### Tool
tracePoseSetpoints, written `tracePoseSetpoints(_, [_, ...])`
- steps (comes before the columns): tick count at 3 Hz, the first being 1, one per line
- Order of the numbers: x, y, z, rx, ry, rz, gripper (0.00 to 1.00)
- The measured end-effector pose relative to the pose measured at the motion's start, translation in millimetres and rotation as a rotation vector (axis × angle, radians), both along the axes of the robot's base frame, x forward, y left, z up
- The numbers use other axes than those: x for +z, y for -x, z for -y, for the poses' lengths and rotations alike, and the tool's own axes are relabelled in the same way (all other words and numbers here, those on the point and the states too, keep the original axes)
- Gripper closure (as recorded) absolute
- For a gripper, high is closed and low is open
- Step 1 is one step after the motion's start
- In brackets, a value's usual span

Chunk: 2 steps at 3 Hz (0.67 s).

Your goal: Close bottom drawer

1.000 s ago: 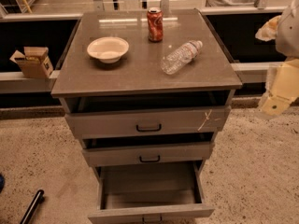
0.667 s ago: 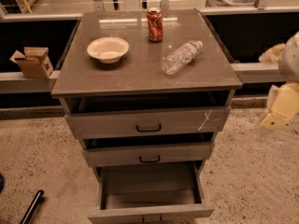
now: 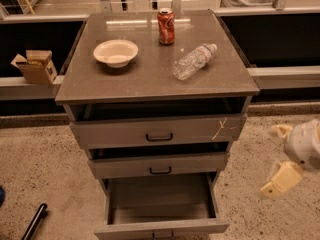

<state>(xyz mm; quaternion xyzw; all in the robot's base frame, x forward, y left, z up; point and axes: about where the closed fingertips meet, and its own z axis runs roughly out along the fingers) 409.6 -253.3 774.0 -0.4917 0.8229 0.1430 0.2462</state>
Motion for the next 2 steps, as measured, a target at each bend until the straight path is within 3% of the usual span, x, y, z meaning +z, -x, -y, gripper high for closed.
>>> tracePoseSetpoints(1, [-12.4, 5.6, -0.3, -0.001, 0.01, -0.001, 0.0])
tracePoseSetpoints(2, [-9.8, 13.5, -5.8, 0.003, 0.007, 0.038, 0.0])
